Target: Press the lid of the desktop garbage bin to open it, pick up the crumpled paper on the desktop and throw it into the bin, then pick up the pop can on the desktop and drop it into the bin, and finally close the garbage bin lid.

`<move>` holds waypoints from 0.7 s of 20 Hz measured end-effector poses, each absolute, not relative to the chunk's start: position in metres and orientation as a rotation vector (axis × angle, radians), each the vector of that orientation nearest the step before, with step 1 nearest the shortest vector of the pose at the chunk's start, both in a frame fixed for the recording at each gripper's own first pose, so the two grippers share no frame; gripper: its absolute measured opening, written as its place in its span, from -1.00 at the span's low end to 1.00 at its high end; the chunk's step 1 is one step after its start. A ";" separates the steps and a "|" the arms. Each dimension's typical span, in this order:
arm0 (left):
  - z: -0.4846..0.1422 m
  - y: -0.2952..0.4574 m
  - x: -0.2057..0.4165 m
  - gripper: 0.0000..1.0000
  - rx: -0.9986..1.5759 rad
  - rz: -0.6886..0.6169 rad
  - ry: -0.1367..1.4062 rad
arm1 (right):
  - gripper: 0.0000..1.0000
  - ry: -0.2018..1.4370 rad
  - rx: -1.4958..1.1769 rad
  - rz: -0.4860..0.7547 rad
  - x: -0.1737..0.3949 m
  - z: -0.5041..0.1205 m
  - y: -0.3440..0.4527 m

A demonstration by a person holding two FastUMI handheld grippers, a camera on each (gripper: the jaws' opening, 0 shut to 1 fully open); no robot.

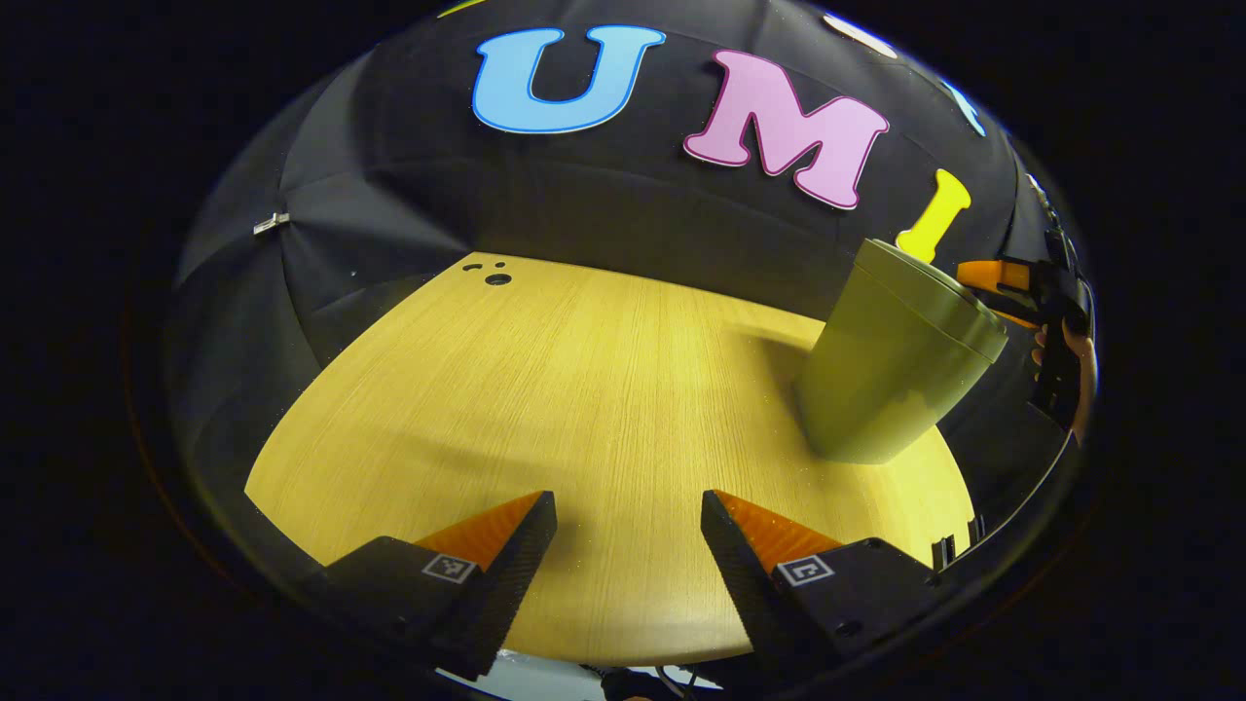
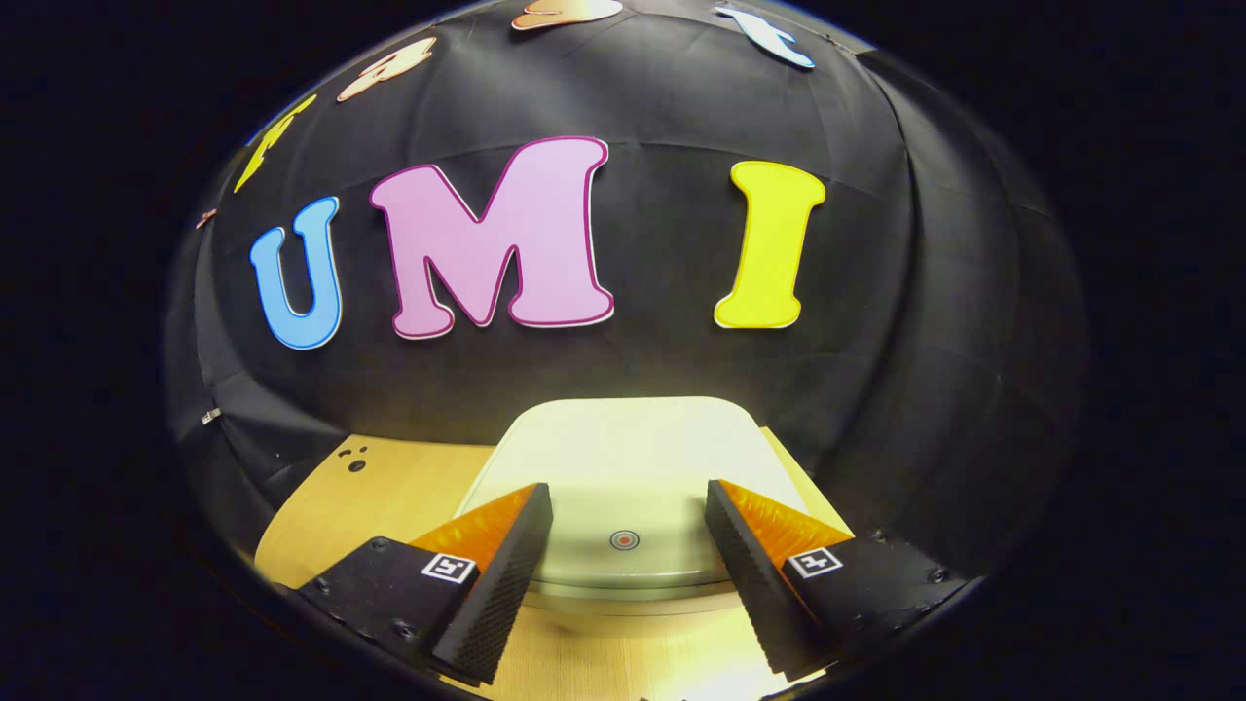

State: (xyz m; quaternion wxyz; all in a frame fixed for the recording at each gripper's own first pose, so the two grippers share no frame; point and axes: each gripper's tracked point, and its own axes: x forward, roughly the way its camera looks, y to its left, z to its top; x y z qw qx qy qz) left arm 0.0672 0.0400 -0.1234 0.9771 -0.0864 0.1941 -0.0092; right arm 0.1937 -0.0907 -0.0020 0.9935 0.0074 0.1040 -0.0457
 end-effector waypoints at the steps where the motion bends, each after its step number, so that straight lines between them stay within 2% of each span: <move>1: -0.123 0.037 0.066 0.92 -0.204 -0.033 0.392 | 0.98 0.208 0.005 -0.089 0.192 -0.003 -0.090; 4: -0.116 0.036 0.064 0.92 -0.257 -0.046 0.378 | 0.99 0.191 0.016 -0.062 0.193 -0.004 -0.090; 8: -0.116 0.042 0.059 0.92 -0.222 -0.048 0.366 | 1.00 0.213 -0.022 -0.088 0.193 -0.014 -0.090; 11: -0.116 0.044 0.051 0.97 -0.218 -0.063 0.355 | 1.00 0.159 -0.038 -0.094 0.190 -0.009 -0.089; 14: -0.113 0.047 0.041 0.92 -0.204 -0.070 0.332 | 1.00 0.147 -0.029 -0.096 0.191 -0.008 -0.089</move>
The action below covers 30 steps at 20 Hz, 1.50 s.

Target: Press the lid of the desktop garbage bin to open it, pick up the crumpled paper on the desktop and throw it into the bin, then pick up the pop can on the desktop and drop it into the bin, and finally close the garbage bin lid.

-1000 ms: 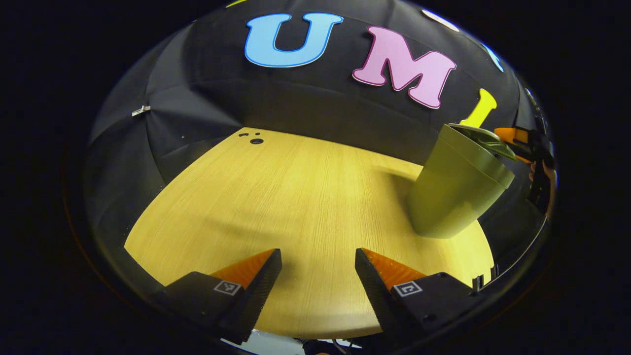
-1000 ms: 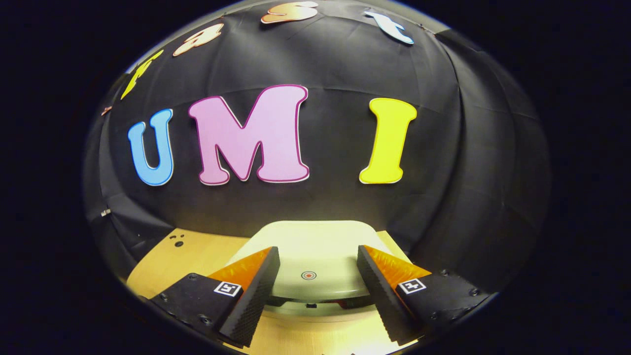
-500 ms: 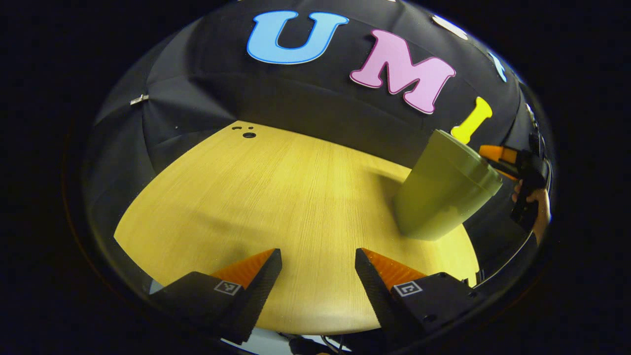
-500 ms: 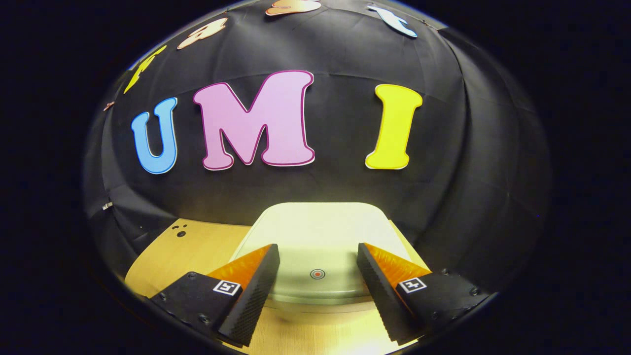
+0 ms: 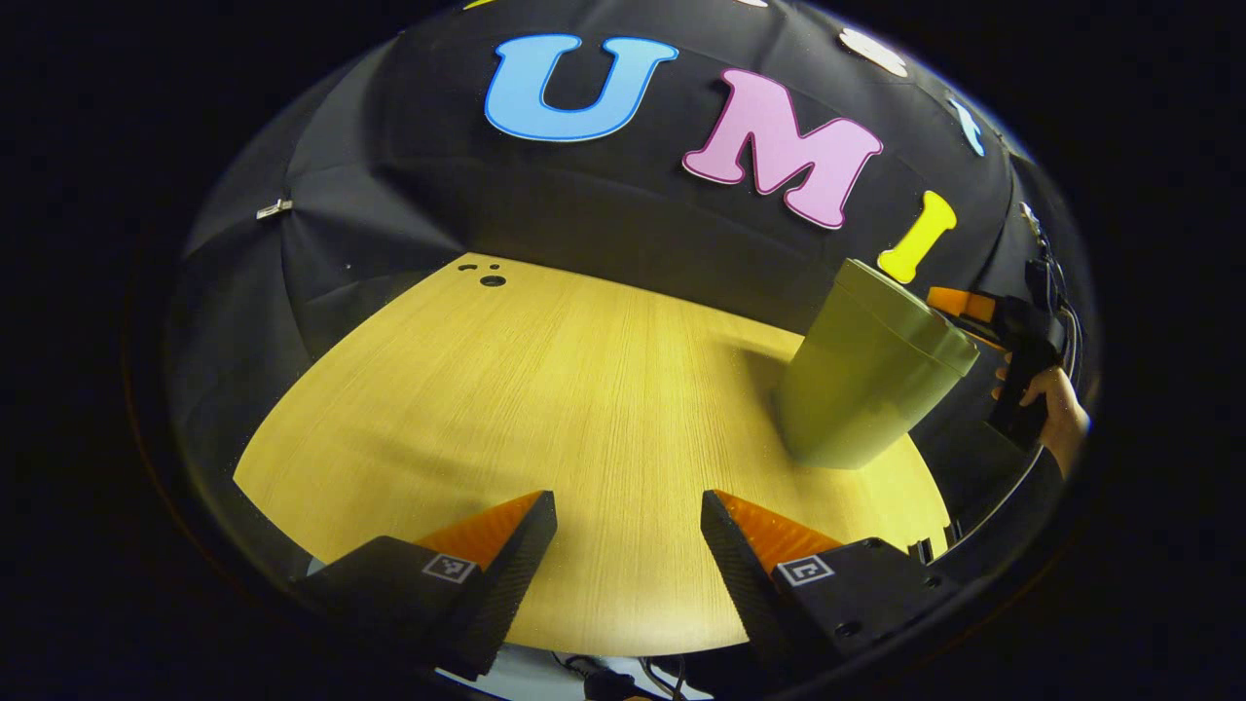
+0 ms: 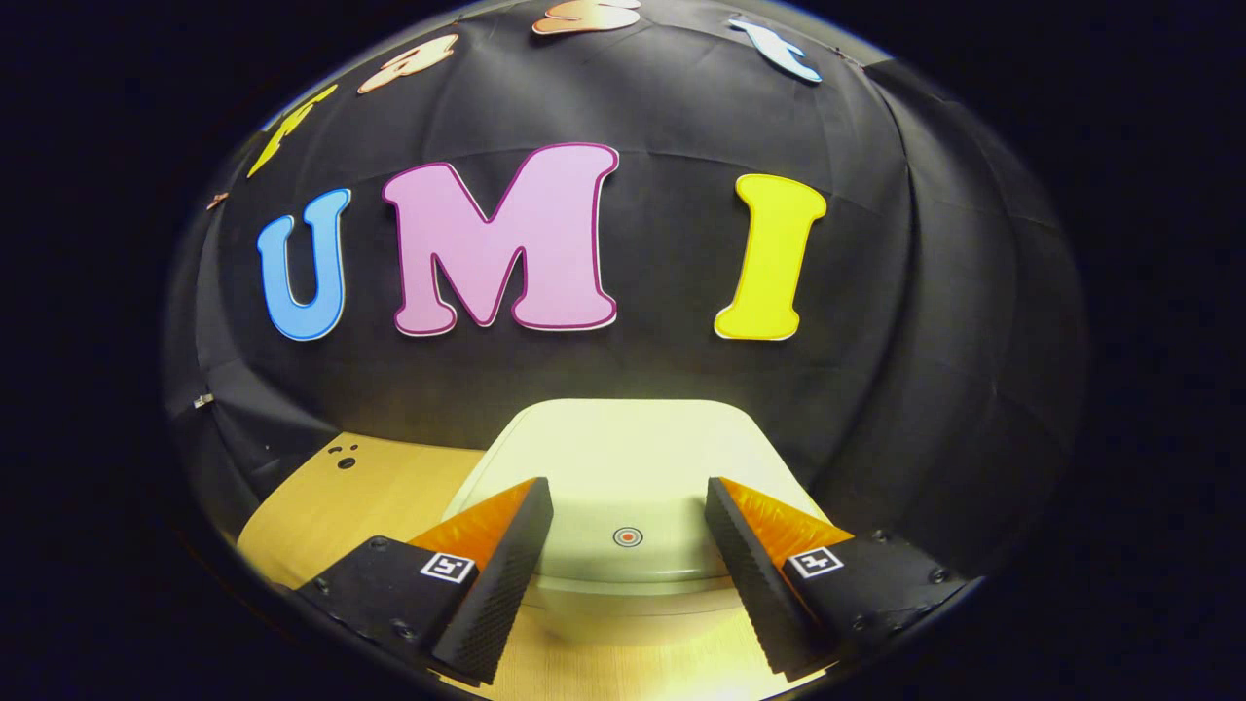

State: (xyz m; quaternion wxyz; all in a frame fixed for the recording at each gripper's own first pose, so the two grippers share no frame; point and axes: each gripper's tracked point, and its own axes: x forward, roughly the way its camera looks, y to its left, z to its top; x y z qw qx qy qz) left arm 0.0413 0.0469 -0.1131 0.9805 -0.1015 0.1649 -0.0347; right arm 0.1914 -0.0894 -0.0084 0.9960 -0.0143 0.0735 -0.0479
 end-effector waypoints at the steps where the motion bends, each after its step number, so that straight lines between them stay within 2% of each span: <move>1: -0.110 0.048 0.039 0.92 -0.195 -0.072 0.316 | 1.00 0.142 -0.026 -0.095 0.190 -0.008 -0.089; 4: -0.102 0.055 0.032 0.92 -0.166 -0.066 0.276 | 0.99 0.132 -0.013 -0.090 0.192 -0.005 -0.089; 8: -0.077 0.057 0.022 0.92 -0.137 -0.048 0.202 | 0.93 0.139 -0.040 -0.143 0.183 0.003 -0.095; 11: -0.055 0.055 0.010 0.97 -0.098 -0.031 0.148 | 0.94 0.087 -0.076 -0.090 0.156 0.020 -0.080; 12: -0.049 0.051 0.002 0.92 -0.103 -0.034 0.135 | 0.94 0.072 -0.091 -0.078 0.146 0.024 -0.075; 17: -0.036 0.044 -0.029 0.92 -0.069 -0.007 0.067 | 0.94 0.015 -0.077 -0.023 0.092 0.033 -0.041; 23: -0.046 0.037 -0.029 0.91 -0.078 -0.032 0.069 | 0.95 0.007 -0.091 0.019 0.035 0.005 0.004; 26: -0.050 0.038 -0.024 0.92 -0.061 -0.028 0.071 | 0.96 0.080 -0.072 0.091 0.010 -0.029 0.032; 30: -0.070 0.039 -0.024 0.92 -0.102 -0.034 0.131 | 0.96 0.220 -0.050 0.073 -0.013 -0.083 0.028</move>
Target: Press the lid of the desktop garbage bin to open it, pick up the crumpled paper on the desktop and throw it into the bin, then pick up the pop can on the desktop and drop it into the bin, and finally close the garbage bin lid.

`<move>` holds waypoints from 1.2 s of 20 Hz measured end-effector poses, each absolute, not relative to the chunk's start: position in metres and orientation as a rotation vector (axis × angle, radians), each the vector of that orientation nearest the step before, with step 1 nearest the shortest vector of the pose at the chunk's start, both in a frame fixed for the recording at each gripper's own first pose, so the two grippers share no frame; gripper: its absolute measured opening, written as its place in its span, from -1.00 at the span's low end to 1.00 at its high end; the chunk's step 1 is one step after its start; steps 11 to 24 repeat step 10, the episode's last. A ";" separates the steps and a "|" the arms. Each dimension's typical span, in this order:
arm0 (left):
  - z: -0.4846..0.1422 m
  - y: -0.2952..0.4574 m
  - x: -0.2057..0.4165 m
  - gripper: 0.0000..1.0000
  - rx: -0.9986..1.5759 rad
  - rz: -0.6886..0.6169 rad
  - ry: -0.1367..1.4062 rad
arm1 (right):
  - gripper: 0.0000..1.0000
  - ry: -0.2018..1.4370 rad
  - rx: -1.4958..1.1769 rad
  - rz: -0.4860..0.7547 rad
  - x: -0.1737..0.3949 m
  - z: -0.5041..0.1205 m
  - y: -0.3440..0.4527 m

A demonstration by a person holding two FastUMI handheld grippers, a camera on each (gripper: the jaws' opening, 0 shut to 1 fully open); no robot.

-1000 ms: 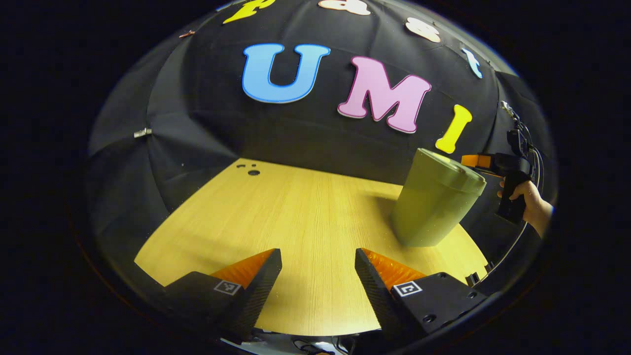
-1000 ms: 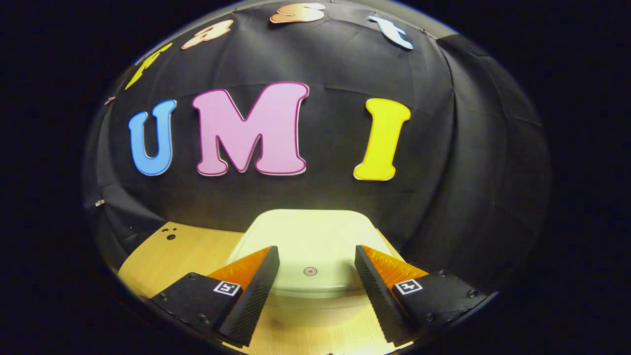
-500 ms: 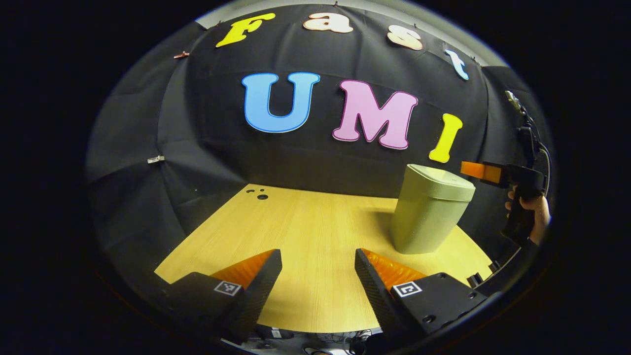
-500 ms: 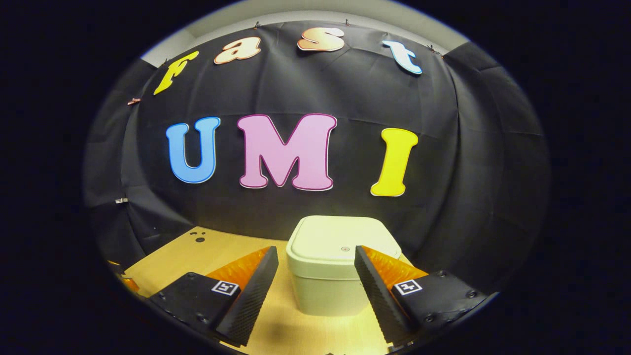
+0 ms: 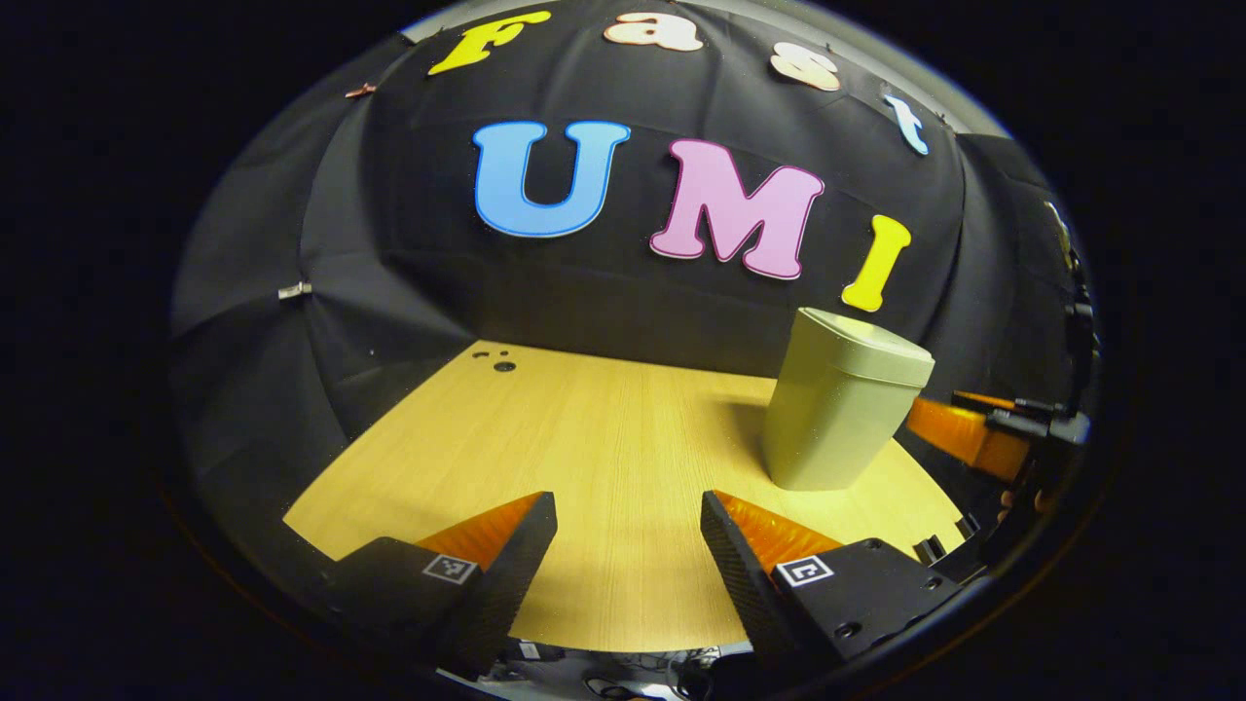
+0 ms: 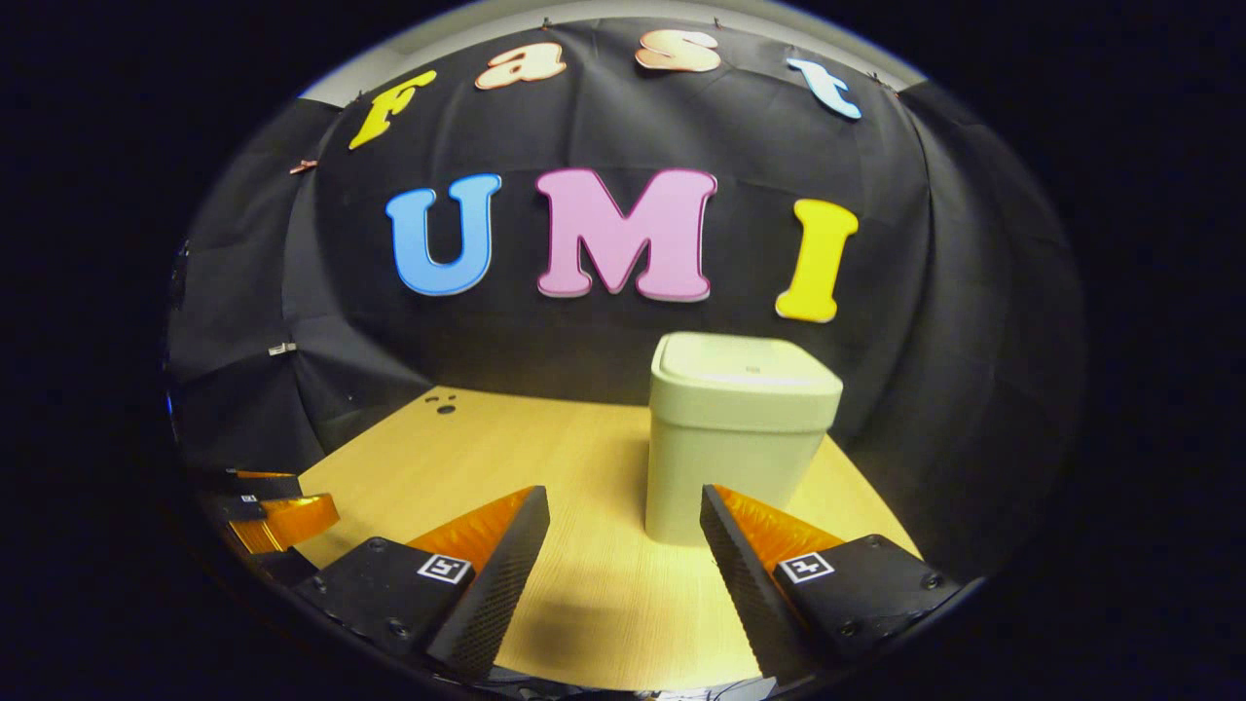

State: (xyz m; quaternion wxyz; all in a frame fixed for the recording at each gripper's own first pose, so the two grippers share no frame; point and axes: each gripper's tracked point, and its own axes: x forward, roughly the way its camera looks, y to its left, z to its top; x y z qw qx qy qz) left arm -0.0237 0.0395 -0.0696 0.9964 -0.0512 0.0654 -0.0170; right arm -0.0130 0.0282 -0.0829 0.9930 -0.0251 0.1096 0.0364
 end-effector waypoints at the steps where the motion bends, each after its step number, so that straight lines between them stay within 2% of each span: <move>1: -0.071 0.043 -0.025 0.92 -0.097 -0.028 0.130 | 0.96 0.250 -0.037 0.082 -0.013 -0.097 0.034; 4: -0.074 0.051 -0.030 0.92 -0.056 -0.013 0.125 | 0.96 0.321 -0.042 0.106 -0.030 -0.125 0.044; 10: -0.079 0.045 -0.034 0.92 -0.037 -0.043 0.139 | 0.96 0.371 -0.027 0.185 -0.036 -0.138 0.071; 24: -0.079 0.045 -0.034 0.92 -0.037 -0.043 0.139 | 0.96 0.371 -0.027 0.185 -0.036 -0.138 0.071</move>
